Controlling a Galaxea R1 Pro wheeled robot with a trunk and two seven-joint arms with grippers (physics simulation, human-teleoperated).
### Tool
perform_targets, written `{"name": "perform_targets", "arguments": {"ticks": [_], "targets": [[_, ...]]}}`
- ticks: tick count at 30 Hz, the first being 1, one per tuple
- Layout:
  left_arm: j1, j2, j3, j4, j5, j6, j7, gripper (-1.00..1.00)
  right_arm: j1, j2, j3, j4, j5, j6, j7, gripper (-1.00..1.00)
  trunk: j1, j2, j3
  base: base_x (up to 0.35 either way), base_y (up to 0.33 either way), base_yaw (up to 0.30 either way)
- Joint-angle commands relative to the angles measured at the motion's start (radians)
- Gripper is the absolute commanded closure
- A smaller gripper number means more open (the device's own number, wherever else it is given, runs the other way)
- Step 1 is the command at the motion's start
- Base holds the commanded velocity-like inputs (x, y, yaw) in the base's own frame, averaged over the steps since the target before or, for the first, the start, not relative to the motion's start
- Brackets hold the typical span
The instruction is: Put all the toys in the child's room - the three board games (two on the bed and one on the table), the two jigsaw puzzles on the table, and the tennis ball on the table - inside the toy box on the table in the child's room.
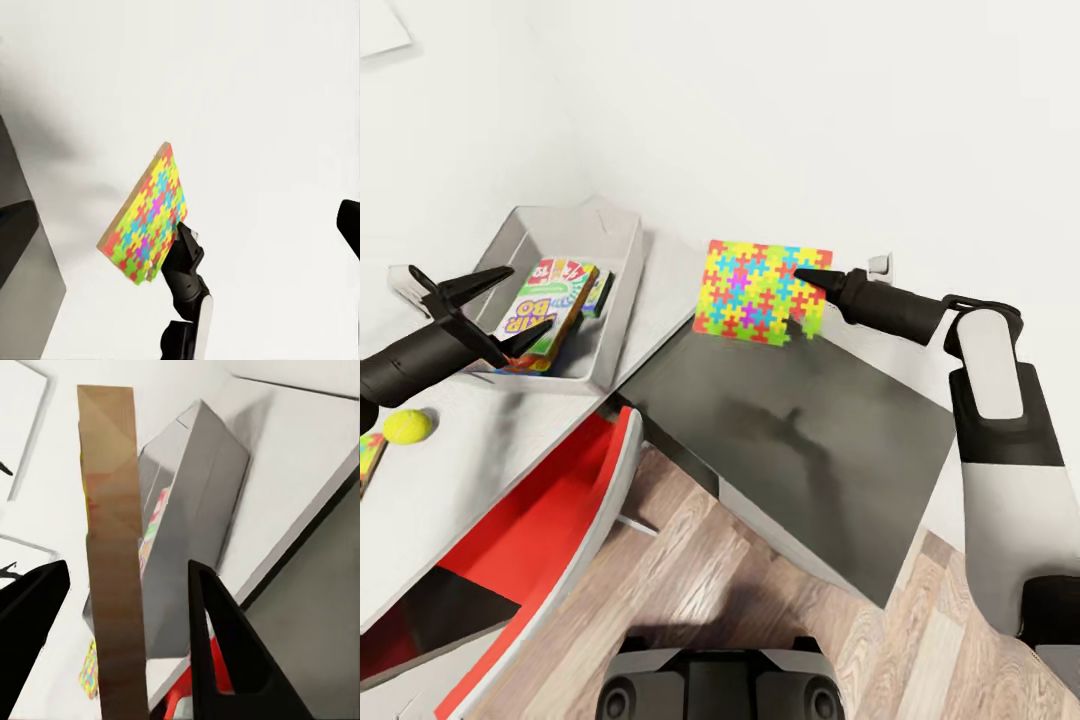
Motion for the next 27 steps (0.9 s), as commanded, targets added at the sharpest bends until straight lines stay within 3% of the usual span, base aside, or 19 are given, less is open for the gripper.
{"name": "perform_targets", "arguments": {"ticks": [1,18,27], "targets": [[0.001,0.0,0.003,0.0,0.011,0.003,0.008,-1.0,-0.013,0.001,-0.001,0.003,0.0,0.004,-0.005,1.0,0.001,-0.001,0.0,0.0,0.0,0.192],[0.009,0.003,0.016,0.0,0.011,0.002,-0.071,-1.0,-0.172,0.002,0.002,0.038,-0.329,0.004,-0.339,1.0,0.001,-0.001,0.023,0.0,0.0,0.198],[0.02,0.004,0.018,0.0,0.009,0.0,-0.073,-1.0,-0.222,0.016,0.002,0.079,-0.387,0.004,-0.498,1.0,0.001,-0.001,0.033,0.0,0.0,0.221]]}}
